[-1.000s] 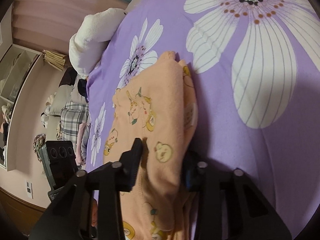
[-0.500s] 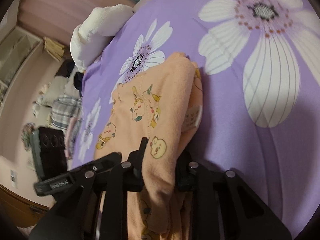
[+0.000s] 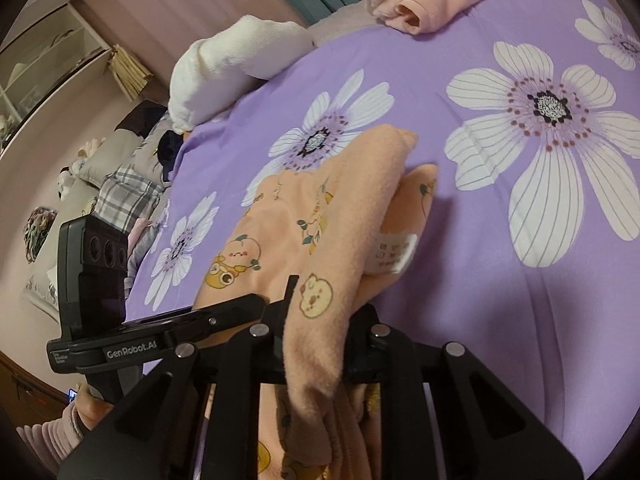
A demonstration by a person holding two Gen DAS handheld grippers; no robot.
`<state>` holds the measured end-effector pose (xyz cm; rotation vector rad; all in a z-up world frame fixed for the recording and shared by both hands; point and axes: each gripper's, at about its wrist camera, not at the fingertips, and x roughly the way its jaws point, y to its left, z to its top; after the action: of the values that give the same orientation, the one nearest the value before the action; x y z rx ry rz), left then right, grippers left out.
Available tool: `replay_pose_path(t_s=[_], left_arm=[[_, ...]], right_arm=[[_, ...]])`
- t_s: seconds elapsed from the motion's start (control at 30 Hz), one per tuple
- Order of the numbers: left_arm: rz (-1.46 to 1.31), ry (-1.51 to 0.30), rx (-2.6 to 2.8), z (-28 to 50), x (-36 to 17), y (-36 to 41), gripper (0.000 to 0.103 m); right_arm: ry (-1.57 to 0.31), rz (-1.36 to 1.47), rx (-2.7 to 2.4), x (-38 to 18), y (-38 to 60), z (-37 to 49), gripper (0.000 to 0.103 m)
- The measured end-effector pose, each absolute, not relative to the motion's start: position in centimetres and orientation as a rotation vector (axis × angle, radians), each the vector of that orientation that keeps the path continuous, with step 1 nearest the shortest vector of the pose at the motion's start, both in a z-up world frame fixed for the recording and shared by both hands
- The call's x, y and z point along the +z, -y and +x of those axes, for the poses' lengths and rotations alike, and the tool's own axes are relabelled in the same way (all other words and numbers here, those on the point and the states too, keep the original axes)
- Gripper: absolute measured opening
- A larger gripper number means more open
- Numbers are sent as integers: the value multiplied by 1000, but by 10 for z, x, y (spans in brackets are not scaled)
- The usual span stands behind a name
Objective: Fold small clothes
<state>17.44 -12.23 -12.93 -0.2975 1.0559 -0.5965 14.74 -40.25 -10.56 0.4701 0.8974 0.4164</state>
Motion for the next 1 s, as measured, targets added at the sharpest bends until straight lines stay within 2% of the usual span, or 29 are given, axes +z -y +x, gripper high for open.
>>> replay_pose_path(t_s=[1.0], left_arm=[[-183, -963, -591, 102, -85, 118, 28]], right_arm=[[-796, 464, 458, -58, 387, 71, 18]])
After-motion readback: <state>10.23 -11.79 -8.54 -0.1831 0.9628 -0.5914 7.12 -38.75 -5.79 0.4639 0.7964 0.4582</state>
